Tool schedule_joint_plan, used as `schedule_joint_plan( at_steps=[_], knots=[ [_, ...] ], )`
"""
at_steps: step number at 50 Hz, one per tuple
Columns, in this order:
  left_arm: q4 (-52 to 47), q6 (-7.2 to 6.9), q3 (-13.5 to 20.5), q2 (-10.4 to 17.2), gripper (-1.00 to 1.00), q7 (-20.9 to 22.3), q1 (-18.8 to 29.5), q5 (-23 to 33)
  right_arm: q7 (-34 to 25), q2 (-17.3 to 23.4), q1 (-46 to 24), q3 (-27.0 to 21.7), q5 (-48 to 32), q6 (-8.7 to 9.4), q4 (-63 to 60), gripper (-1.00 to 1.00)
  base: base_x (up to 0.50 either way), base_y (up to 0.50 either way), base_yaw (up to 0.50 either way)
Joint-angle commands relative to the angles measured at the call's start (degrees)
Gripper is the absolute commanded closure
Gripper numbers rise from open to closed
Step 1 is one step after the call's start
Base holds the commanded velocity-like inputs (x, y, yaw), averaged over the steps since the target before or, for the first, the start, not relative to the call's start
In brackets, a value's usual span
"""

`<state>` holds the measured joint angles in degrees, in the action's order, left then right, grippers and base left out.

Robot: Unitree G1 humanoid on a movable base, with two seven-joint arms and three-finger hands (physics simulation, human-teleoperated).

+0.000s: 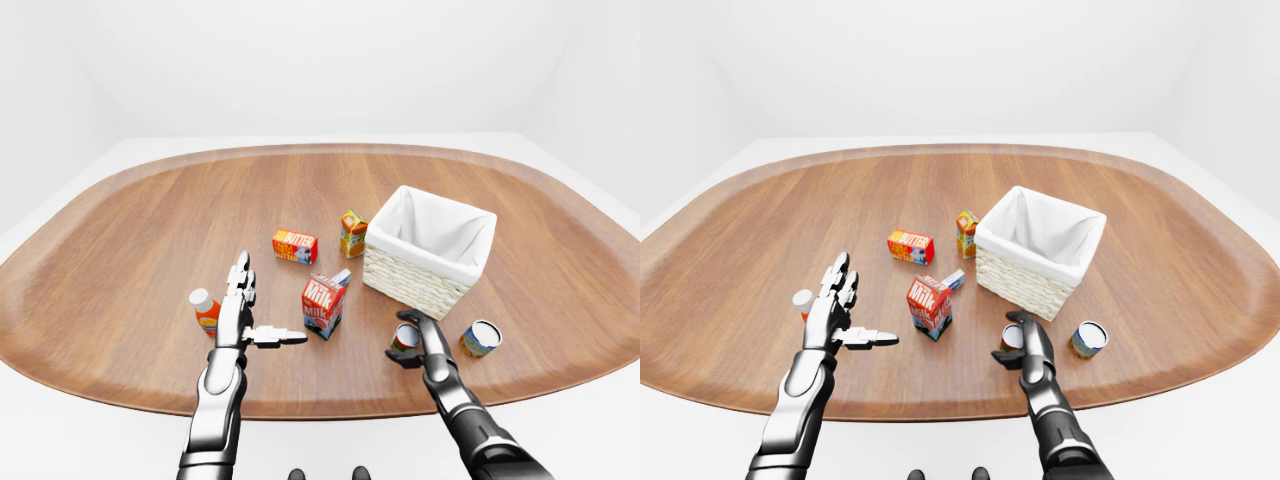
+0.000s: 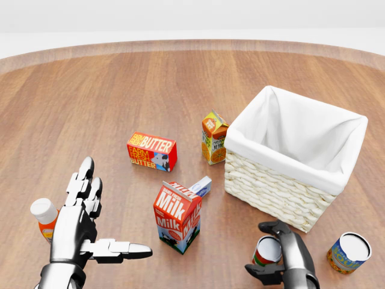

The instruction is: Pick up the tomato sauce, and put it in the basket.

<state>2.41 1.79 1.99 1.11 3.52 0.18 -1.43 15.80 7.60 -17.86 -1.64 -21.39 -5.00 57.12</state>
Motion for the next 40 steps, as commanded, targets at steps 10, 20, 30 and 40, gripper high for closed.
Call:
schedule_joint_plan(
  at_steps=[10, 20, 30, 40],
  knots=[
    [-1.23, -0.87, -0.14, -0.08, -1.00, -0.02, -0.34, 0.06, -0.35, 0.12, -0.59, 0.01, 0.51, 0.00, 2.15, 0.42, 0.00, 0.00, 0.00],
    [-0.78, -0.39, -0.08, -0.05, -1.00, 0.06, -0.26, 0.02, -1.08, -0.05, -0.16, 0.08, 0.74, 0.00, 1.40, 1.00, 0.00, 0.00, 0.00],
    [-0.45, 0.09, -0.11, -0.06, -1.00, 0.11, -0.23, 0.08, -1.99, -0.24, 0.93, 0.35, 0.67, 0.00, -0.58, 1.00, 0.00, 0.00, 0.00],
    [-0.90, -0.36, -0.14, -0.07, -1.00, 0.13, -0.31, 0.03, -5.53, -1.01, 7.34, 0.80, -2.19, 0.00, -15.98, 1.00, 0.00, 0.00, 0.00]
  ],
)
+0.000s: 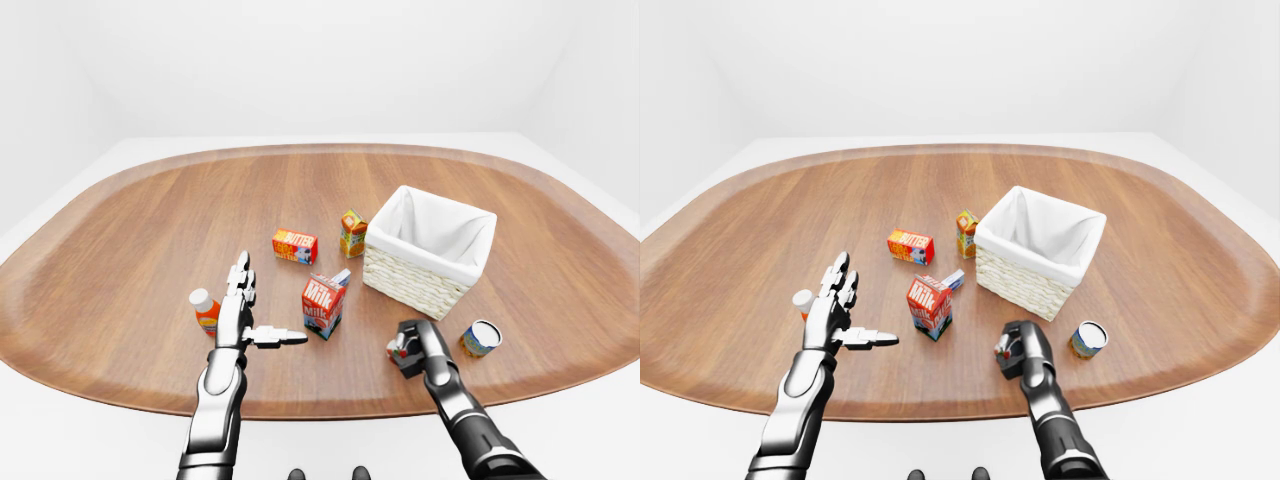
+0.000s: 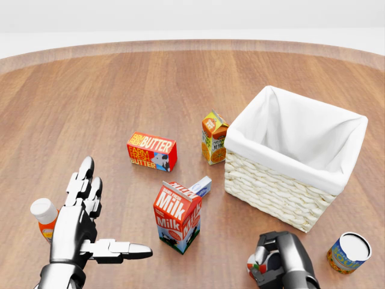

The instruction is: Pick up the tomato sauce, and put it in the basket.

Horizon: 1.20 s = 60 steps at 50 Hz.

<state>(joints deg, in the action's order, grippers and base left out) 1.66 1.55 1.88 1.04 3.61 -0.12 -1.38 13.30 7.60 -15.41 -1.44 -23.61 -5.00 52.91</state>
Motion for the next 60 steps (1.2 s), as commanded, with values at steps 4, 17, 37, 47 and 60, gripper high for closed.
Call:
schedule_joint_plan(
  at_steps=[4, 17, 37, 47, 60],
  knots=[
    [0.41, 0.23, -0.02, -0.01, -1.00, 0.08, 0.11, -0.03, -5.85, -1.75, 9.11, 0.63, -1.30, 0.00, -22.65, 1.00, 0.00, 0.00, 0.00],
    [0.33, 0.16, 0.03, 0.01, -1.00, 0.18, 0.06, -0.11, -10.59, -3.67, 15.85, 1.38, -3.53, 0.00, -40.00, 1.00, 0.00, 0.00, 0.00],
    [-0.72, -0.86, 0.02, -0.03, -1.00, 0.07, -0.26, -0.28, -17.75, -5.38, 29.22, 2.88, -5.10, 2.95, -67.43, 1.00, 0.00, 0.00, 0.00],
    [-0.19, -0.59, 0.05, -0.04, -1.00, -0.12, -0.04, -0.25, -20.36, -5.57, 30.42, 1.88, -5.65, 6.41, -76.66, 1.00, 0.00, 0.00, 0.00],
    [0.15, -0.73, 0.18, 0.01, -1.00, -0.22, 0.24, -0.40, -24.32, -6.19, 29.91, 2.18, -7.86, 10.00, -86.30, 1.00, 0.00, 0.00, 0.00]
  ],
)
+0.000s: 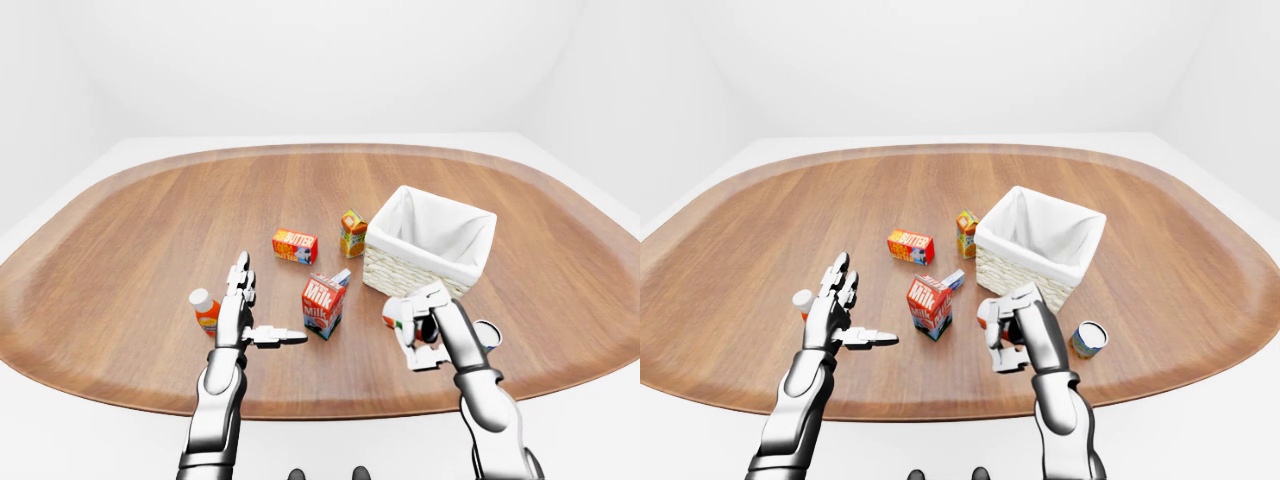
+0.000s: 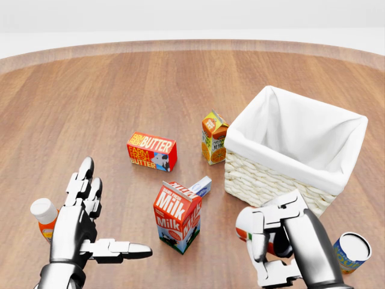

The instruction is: Pick up the tomato sauce, and put it in the basket.

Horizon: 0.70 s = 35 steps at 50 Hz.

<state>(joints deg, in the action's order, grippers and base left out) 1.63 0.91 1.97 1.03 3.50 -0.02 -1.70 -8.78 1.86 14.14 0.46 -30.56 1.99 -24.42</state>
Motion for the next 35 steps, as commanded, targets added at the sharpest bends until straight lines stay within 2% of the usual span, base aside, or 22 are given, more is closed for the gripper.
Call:
schedule_joint_plan(
  at_steps=[1, 3, 7, 8, 12, 14, 22, 31, 35],
  knots=[
    [0.27, -0.02, 0.08, 0.02, -1.00, -0.12, 0.17, -0.07, -2.47, -0.44, 0.24, 0.33, -1.06, 3.01, -9.44, 1.00, 0.00, 0.00, 0.00],
    [0.98, 0.54, 0.16, 0.05, -1.00, -0.11, 0.34, -0.08, -2.74, -0.42, 0.10, 0.43, -1.35, 3.01, -10.19, 1.00, 0.00, 0.00, 0.00],
    [1.43, 0.80, 0.23, 0.09, -1.00, -0.15, 0.54, -0.13, -3.62, -0.50, -0.33, 0.77, -1.93, 3.01, -12.27, 1.00, 0.00, 0.00, 0.00],
    [0.74, 0.29, 0.19, 0.09, -1.00, -0.18, 0.35, -0.13, -3.75, -0.49, -0.48, 0.83, -2.04, 3.01, -12.52, 1.00, 0.00, 0.00, 0.00],
    [0.01, -0.34, 0.20, 0.09, -1.00, -0.27, 0.22, -0.15, -4.77, -0.50, -1.76, 1.12, -2.95, 3.01, -14.54, 1.00, 0.00, 0.00, 0.00],
    [1.16, 0.41, 0.34, 0.15, -1.00, -0.24, 0.62, -0.16, -5.44, -0.52, -2.70, 1.34, -3.55, 3.01, -15.67, 1.00, 0.00, 0.00, 0.00],
    [0.65, -0.16, 0.38, 0.19, -1.00, -0.34, 0.63, -0.17, -7.58, -0.25, -6.82, 1.02, -5.30, 3.01, -17.75, 1.00, 0.00, 0.00, 0.00],
    [1.48, 0.48, 0.46, 0.21, -1.00, -0.43, 0.86, -0.12, -9.49, -0.14, -10.52, 0.33, -6.32, 3.01, -19.76, 1.00, 0.00, 0.00, 0.00],
    [1.04, 0.22, 0.44, 0.22, -1.00, -0.44, 0.65, -0.13, -9.62, 0.08, -12.18, -0.15, -6.74, 3.01, -19.76, 1.00, 0.00, 0.00, 0.00]
  ],
)
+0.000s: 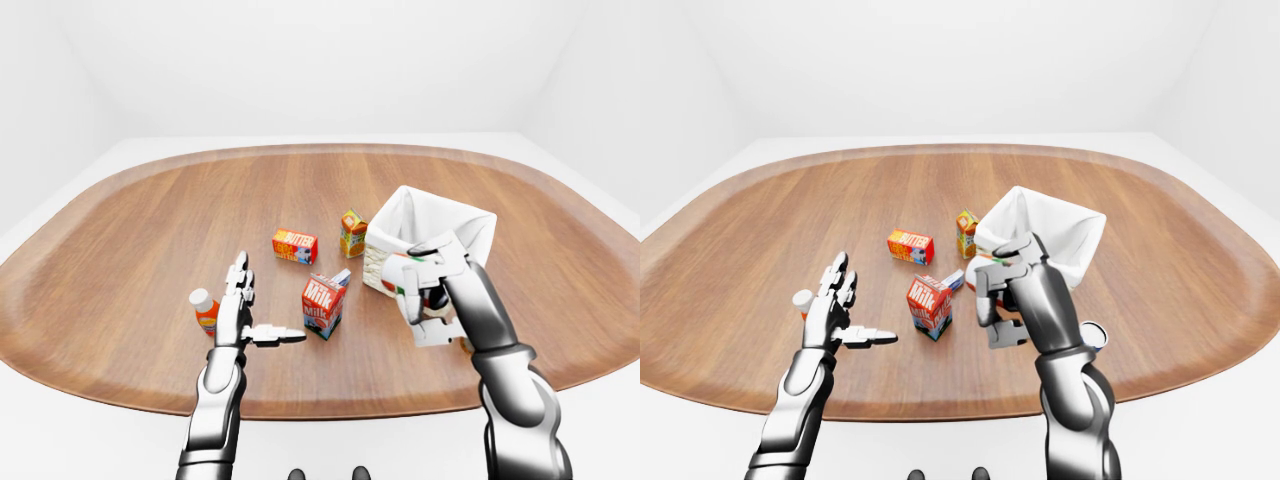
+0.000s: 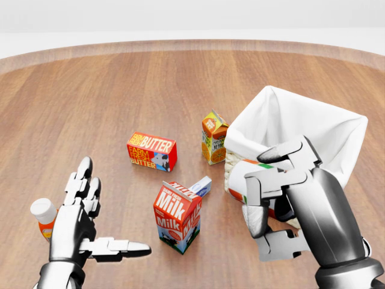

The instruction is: Pick up the tomato sauce, and put it in the basket.

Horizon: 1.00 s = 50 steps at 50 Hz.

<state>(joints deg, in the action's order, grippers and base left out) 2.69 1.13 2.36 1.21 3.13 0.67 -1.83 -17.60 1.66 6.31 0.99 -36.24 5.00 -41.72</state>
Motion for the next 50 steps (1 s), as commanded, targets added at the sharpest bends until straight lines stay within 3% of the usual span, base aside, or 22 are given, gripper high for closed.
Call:
schedule_joint_plan(
  at_steps=[1, 20, 40, 44, 50],
  knots=[
    [-0.10, -0.04, 0.06, 0.04, -1.00, -0.06, -0.11, -0.01, -0.94, 0.37, -5.13, -1.06, -0.94, 0.00, -2.29, 1.00, 0.00, 0.00, 0.00],
    [0.31, 0.21, 0.23, 0.11, -1.00, -0.16, 0.15, 0.01, 0.55, 3.98, -19.34, -3.89, -0.30, 0.00, 11.70, 1.00, 0.00, 0.00, 0.00],
    [-0.63, -0.85, 0.21, 0.14, -1.00, -0.19, 0.23, -0.01, 5.99, 9.31, -33.75, -6.18, 2.98, 0.00, 33.57, 1.00, 0.00, 0.00, 0.00],
    [0.06, -0.29, 0.23, 0.13, -1.00, -0.17, 0.34, 0.07, 7.10, 9.59, -34.95, -5.97, 3.23, 0.00, 36.93, 1.00, 0.00, 0.00, 0.00],
    [-0.30, -0.50, 0.14, 0.12, -1.00, -0.15, 0.15, 0.16, 10.08, 10.75, -38.80, -6.15, 4.22, 0.00, 47.11, 1.00, 0.00, 0.00, 0.00]
  ],
)
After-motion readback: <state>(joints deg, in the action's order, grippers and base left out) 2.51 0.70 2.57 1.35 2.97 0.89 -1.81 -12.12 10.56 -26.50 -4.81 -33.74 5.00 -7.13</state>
